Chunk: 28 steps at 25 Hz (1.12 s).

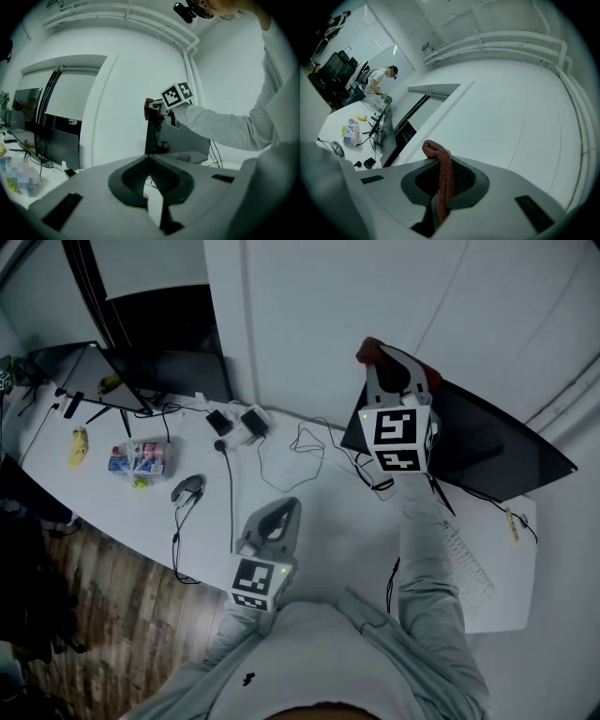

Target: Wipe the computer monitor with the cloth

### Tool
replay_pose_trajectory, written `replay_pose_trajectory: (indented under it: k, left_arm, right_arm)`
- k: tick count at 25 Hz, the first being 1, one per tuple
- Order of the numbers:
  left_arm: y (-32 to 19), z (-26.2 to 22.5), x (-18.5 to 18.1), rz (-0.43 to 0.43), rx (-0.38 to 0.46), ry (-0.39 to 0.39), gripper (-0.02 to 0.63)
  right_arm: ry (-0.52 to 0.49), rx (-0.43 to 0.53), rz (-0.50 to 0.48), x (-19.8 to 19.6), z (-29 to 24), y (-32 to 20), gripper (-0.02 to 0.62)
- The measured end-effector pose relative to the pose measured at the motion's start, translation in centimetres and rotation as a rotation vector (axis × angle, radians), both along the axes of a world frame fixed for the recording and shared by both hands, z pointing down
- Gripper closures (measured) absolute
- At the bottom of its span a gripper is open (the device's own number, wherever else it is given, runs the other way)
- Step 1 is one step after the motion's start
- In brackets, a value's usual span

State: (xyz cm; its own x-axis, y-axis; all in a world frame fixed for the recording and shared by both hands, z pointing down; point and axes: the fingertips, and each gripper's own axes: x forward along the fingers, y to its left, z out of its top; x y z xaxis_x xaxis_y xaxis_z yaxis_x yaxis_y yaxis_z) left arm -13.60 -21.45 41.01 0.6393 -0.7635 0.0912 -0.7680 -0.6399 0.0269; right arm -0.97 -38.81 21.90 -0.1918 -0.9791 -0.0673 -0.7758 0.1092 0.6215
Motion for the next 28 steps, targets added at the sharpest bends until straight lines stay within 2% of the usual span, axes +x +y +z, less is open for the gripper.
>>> replay_pose_trajectory:
  k: [5, 16, 28]
  left_arm:
    - [-0.1, -0.4, -1.8, -0.009, 0.014, 0.002, 0.584]
    - [1.9, -0.6, -3.2, -0.011, 0.029, -0.002, 0.584]
    - [3.1, -1.7, -3.9, -0.016, 0.054, -0.011, 0.584]
  right_arm:
    - [0.042, -0.035, -0.010, -2.5, 1.5, -0.6, 0.563]
    - [0.063, -0.076, -0.015, -3.8, 3.8, 1.6, 0.563]
    - [-0.018, -0.079, -0.045, -4.0, 5.4, 6.6, 0.563]
